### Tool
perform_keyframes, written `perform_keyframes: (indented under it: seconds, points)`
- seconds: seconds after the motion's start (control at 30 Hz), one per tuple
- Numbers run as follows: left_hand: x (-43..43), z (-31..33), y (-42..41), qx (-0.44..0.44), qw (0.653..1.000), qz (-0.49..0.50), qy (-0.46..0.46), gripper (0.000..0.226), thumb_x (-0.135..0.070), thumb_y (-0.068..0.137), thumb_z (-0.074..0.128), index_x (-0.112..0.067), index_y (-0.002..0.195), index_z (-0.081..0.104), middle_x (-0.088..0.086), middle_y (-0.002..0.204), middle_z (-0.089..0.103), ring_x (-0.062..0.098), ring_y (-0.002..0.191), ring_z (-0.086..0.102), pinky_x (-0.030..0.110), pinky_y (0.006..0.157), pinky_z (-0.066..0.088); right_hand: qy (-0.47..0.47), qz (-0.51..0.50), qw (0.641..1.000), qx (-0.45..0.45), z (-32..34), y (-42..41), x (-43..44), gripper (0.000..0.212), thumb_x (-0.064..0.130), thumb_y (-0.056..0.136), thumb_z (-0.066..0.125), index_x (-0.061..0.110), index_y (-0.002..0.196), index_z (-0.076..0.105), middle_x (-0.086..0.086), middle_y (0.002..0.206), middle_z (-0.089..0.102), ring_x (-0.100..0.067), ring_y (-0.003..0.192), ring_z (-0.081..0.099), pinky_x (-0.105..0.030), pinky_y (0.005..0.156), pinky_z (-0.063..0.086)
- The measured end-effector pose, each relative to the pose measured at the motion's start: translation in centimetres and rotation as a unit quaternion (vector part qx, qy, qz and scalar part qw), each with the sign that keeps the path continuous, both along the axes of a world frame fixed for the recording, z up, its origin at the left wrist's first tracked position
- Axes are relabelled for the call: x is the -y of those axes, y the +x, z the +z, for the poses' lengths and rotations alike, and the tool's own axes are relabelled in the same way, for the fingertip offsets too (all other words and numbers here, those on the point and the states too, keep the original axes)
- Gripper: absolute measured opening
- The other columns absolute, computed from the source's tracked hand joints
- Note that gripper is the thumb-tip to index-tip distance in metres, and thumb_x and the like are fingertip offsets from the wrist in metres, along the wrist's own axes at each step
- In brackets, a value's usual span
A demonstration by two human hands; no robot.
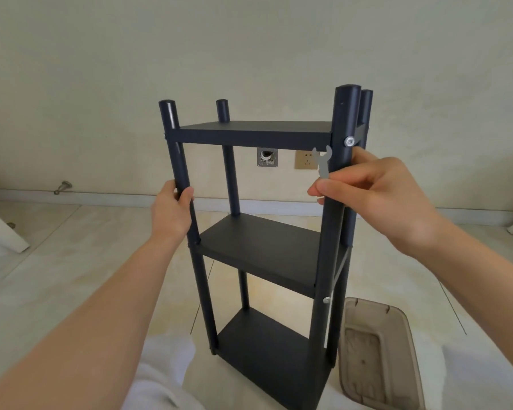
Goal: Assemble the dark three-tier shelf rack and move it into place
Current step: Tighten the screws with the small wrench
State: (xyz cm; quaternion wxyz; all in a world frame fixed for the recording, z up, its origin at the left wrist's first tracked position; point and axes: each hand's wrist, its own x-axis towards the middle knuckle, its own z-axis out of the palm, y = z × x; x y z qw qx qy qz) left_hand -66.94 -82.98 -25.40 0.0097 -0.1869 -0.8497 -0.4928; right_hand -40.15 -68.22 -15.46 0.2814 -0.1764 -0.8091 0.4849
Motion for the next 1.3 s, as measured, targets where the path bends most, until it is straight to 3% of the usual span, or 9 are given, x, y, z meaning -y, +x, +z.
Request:
perform_keyframes:
  seconds: [0.2, 0.33, 0.4, 0.47, 0.6, 0.73, 0.87, 1.07, 1.3]
  points:
    - [-0.6, 0.8, 0.4, 0.007, 0.998, 0.01, -0.057, 0.031, -0.021, 0.105, 0.05, -0.003, 0.131, 0.051, 0.015, 0.122, 0.061, 0.032, 0.108, 0.058, 0.038, 0.085, 0.047, 0.019, 0.024, 1.0, 0.0, 0.2, 0.4, 0.3, 0.013, 0.017, 0.086, 0.071, 0.025, 0.08, 0.08, -0.004, 0.105, 0.066, -0.014, 0.103, 0.064, -0.036, 0.098, 0.052]
    - [-1.1, 2.1, 3.1, 0.047, 0.971, -0.013, -0.233, 0.079, -0.023, 0.1, 0.057, -0.001, 0.158, 0.006, 0.019, 0.16, 0.026, 0.041, 0.142, 0.032, 0.048, 0.113, 0.037, 0.048, 0.048, 0.998, 0.018, 0.5, 0.2, 0.7, 0.012, 0.021, 0.088, 0.069, 0.025, 0.086, 0.08, 0.003, 0.109, 0.069, -0.006, 0.108, 0.063, -0.017, 0.096, 0.048]
    - [-1.0, 3.4, 5.5, 0.037, 0.953, -0.077, -0.29, 0.086, -0.029, 0.098, 0.06, -0.01, 0.161, 0.004, 0.012, 0.167, 0.01, 0.036, 0.149, 0.022, 0.045, 0.117, 0.031, 0.051, 0.052, 0.997, 0.014, 0.7, 0.0, 0.8, 0.012, 0.022, 0.088, 0.069, 0.025, 0.088, 0.08, 0.004, 0.107, 0.071, -0.005, 0.107, 0.063, -0.014, 0.094, 0.047]
    - [-0.5, 4.7, 7.6, 0.073, 0.936, -0.209, -0.273, 0.084, -0.032, 0.094, 0.066, -0.025, 0.161, 0.016, -0.001, 0.168, 0.013, 0.025, 0.147, 0.027, 0.037, 0.114, 0.034, 0.04, 0.059, 0.997, 0.005, 0.8, -0.2, 0.7, 0.011, 0.022, 0.089, 0.069, 0.023, 0.089, 0.08, 0.003, 0.104, 0.073, -0.005, 0.105, 0.064, -0.012, 0.091, 0.049]
    - [-0.3, 6.1, 12.3, 0.211, 0.847, -0.456, -0.176, 0.071, -0.038, 0.088, 0.075, -0.037, 0.15, 0.04, -0.017, 0.155, 0.042, 0.006, 0.142, 0.04, 0.033, 0.115, 0.033, 0.023, 0.073, 0.997, -0.015, 0.7, -0.7, 0.6, 0.012, 0.02, 0.09, 0.068, 0.019, 0.093, 0.08, 0.002, 0.1, 0.075, -0.003, 0.103, 0.066, -0.01, 0.088, 0.048]
    - [-2.3, 4.4, 16.0, 0.159, 0.907, -0.387, -0.046, 0.025, -0.042, 0.093, 0.067, -0.028, 0.112, 0.061, -0.013, 0.106, 0.073, -0.003, 0.098, 0.068, 0.018, 0.086, 0.047, 0.029, 0.072, 0.997, -0.029, 0.6, -1.0, 0.2, 0.014, 0.021, 0.093, 0.066, 0.021, 0.094, 0.079, 0.011, 0.094, 0.076, 0.003, 0.099, 0.066, -0.006, 0.083, 0.047]
    - [-3.5, 3.8, 17.5, 0.139, 0.936, -0.324, 0.01, 0.016, -0.038, 0.103, 0.049, -0.025, 0.098, 0.056, -0.009, 0.075, 0.07, 0.002, 0.079, 0.07, 0.017, 0.075, 0.045, 0.025, 0.069, 0.996, -0.047, 0.3, -1.1, 0.0, 0.014, 0.021, 0.094, 0.065, 0.02, 0.093, 0.079, 0.013, 0.093, 0.075, 0.001, 0.098, 0.066, -0.009, 0.086, 0.049]
    - [-2.7, 4.7, 17.0, 0.128, 0.918, -0.375, -0.015, 0.021, -0.037, 0.104, 0.045, -0.02, 0.096, 0.055, -0.01, 0.075, 0.069, 0.01, 0.082, 0.073, 0.036, 0.092, 0.056, 0.042, 0.036, 0.996, -0.071, 0.0, -1.3, 0.5, 0.014, 0.023, 0.094, 0.065, 0.025, 0.09, 0.079, 0.014, 0.092, 0.075, -0.003, 0.097, 0.068, -0.037, 0.09, 0.055]
    - [-1.3, 5.5, 16.3, 0.143, 0.897, -0.419, -0.002, 0.024, -0.033, 0.105, 0.043, -0.014, 0.098, 0.056, 0.001, 0.081, 0.071, 0.015, 0.083, 0.074, 0.028, 0.079, 0.061, 0.044, 0.043, 0.992, -0.109, 0.3, -1.1, 0.4, 0.017, 0.022, 0.095, 0.063, 0.028, 0.089, 0.079, 0.018, 0.091, 0.074, 0.001, 0.098, 0.067, -0.024, 0.089, 0.054]
